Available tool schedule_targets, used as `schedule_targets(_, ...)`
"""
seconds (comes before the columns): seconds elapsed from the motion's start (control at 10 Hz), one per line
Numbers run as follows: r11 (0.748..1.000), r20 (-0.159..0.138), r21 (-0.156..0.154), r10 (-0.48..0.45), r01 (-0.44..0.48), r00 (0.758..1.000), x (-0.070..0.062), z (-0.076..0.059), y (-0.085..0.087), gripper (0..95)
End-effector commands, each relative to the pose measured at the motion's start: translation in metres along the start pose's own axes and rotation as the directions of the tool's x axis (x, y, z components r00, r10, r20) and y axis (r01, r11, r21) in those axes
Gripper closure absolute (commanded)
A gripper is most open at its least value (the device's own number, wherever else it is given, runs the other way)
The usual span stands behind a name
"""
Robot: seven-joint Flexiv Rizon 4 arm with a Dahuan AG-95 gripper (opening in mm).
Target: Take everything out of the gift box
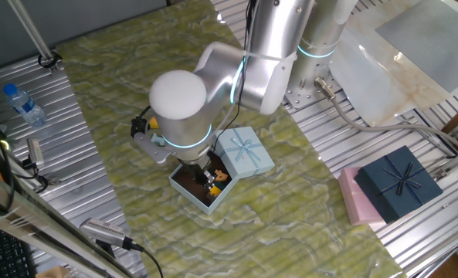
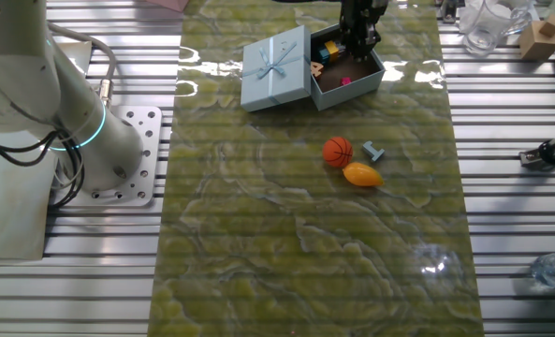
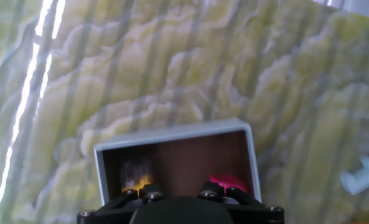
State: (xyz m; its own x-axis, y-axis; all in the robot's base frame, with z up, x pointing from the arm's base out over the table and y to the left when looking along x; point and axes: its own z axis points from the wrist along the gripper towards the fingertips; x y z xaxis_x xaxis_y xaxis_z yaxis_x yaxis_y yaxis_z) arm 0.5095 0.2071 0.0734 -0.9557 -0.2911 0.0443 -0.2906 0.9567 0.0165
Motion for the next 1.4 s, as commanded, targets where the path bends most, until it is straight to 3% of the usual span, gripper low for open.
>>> schedule_targets(0.1,1.0,-0.001,-0.001,-0.023,0.023,1.0,0.002,0.001,-0.001,57.0)
schedule_targets(0.5,1.0,0.012,0.004,-0.028,0.028,1.0,0.003,0.014,0.002,57.0)
schedule_targets(0.7,0.998,0.035,0.031,-0.05,0.049,0.998,0.002,0.014,0.004,57.0)
schedule_targets(0.9,0.988,0.049,0.066,-0.14,0.137,0.989,0.002,0.014,0.004,57.0)
schedule_targets(1.0,0.965,0.074,0.092,-0.251,0.244,0.965,0.002,0.014,0.003,57.0)
schedule_targets(1.2,0.918,0.077,0.123,-0.388,0.377,0.918,0.002,0.014,0.003,57.0)
schedule_targets(1.3,0.891,0.082,0.133,-0.447,0.435,0.891,0.002,0.014,0.003,76.0)
schedule_targets(1.4,0.867,0.079,0.134,-0.493,0.481,0.866,0.003,0.015,0.003,76.0)
